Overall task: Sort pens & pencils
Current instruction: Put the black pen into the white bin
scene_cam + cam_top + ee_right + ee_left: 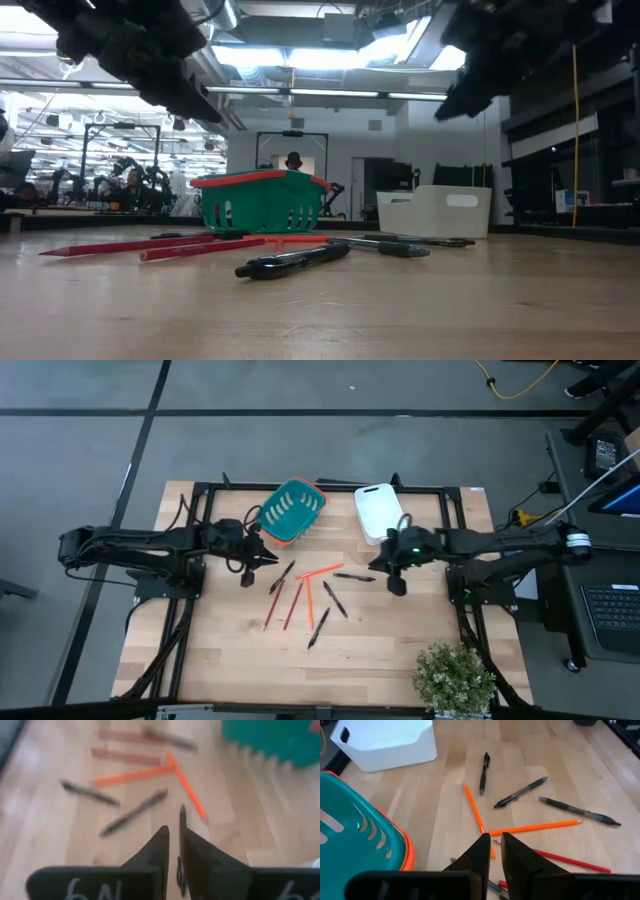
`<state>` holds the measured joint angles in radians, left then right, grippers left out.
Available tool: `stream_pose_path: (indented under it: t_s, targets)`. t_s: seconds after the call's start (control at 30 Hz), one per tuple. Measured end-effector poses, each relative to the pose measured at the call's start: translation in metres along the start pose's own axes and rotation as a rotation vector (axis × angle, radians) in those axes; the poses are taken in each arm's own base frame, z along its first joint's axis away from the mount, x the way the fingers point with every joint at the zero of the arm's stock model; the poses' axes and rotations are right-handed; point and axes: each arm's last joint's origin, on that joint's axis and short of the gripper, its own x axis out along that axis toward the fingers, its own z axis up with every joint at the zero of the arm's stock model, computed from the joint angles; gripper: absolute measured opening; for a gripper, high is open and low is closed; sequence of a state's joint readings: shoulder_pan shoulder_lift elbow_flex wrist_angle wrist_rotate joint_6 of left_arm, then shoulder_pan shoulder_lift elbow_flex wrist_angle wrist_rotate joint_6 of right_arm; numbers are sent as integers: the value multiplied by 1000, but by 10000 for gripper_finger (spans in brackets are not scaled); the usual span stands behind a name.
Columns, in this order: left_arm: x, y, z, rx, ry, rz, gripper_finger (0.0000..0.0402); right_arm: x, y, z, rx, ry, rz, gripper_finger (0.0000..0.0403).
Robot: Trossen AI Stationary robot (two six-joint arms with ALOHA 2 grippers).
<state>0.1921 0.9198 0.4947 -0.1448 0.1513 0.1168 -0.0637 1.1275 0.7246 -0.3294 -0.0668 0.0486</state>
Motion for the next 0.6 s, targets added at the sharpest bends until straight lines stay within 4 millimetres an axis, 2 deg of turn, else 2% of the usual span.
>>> stream_pose_path:
  t_s: [0.27,0.43,0.6]
  targets:
    - [11,1,-6,-11,67,-8,41,39,-11,20,-13,176,-27,48]
    - [16,1,-8,-13,89,-10,41,59,-13,18,-51,246,-23,43]
    - [16,1,-9,18,92,-12,41,67,-13,17,-3,299,-14,19]
